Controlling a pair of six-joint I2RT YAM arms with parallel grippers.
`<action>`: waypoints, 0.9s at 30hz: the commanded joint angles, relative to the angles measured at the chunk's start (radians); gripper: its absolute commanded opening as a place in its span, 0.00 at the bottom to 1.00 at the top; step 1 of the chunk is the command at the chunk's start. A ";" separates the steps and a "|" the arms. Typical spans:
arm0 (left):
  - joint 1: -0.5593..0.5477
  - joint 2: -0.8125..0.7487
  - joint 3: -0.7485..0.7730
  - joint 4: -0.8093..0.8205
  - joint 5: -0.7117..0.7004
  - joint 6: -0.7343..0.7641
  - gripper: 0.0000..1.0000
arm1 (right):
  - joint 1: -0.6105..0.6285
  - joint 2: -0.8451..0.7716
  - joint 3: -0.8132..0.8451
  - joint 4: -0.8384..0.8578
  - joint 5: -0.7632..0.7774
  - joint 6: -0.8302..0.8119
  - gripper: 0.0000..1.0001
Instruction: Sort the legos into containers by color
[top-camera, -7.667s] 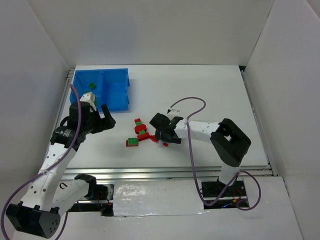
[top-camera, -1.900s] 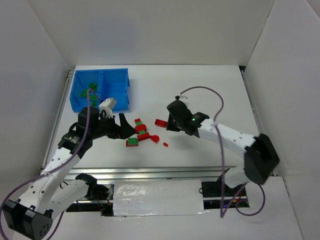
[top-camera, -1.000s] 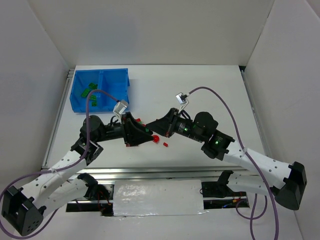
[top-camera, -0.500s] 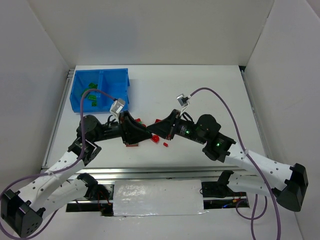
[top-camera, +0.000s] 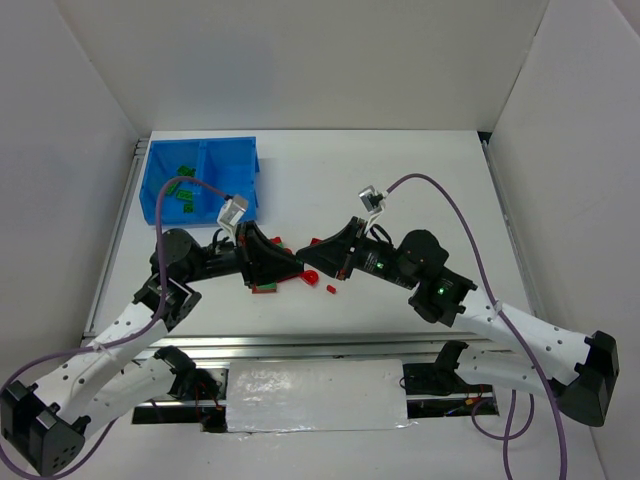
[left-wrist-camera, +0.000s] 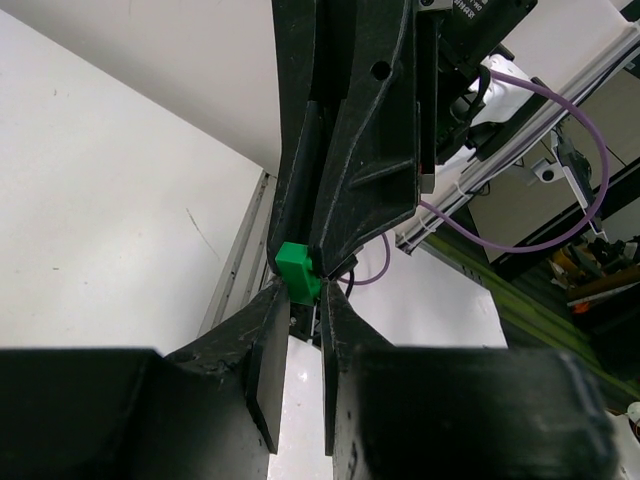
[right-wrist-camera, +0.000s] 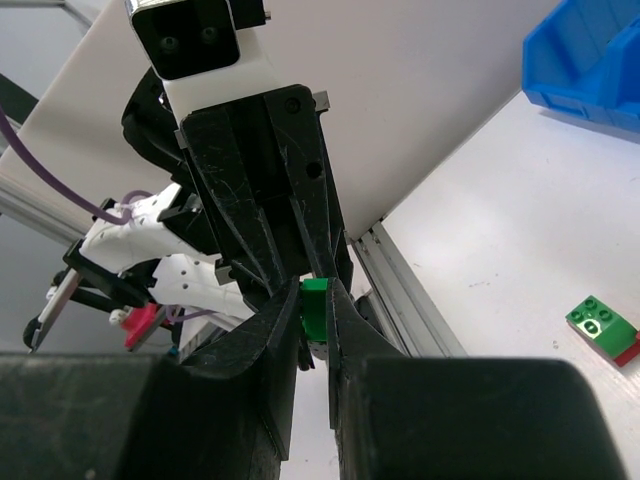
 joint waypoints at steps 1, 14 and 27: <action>-0.005 0.001 0.047 0.047 0.012 0.029 0.20 | 0.007 0.006 0.012 0.030 -0.005 -0.020 0.00; -0.006 -0.013 0.078 -0.027 -0.029 0.061 0.18 | 0.007 -0.005 -0.022 0.021 0.019 -0.048 0.00; -0.005 -0.010 0.082 -0.016 -0.017 0.052 0.52 | 0.007 -0.020 -0.036 -0.007 0.050 -0.069 0.00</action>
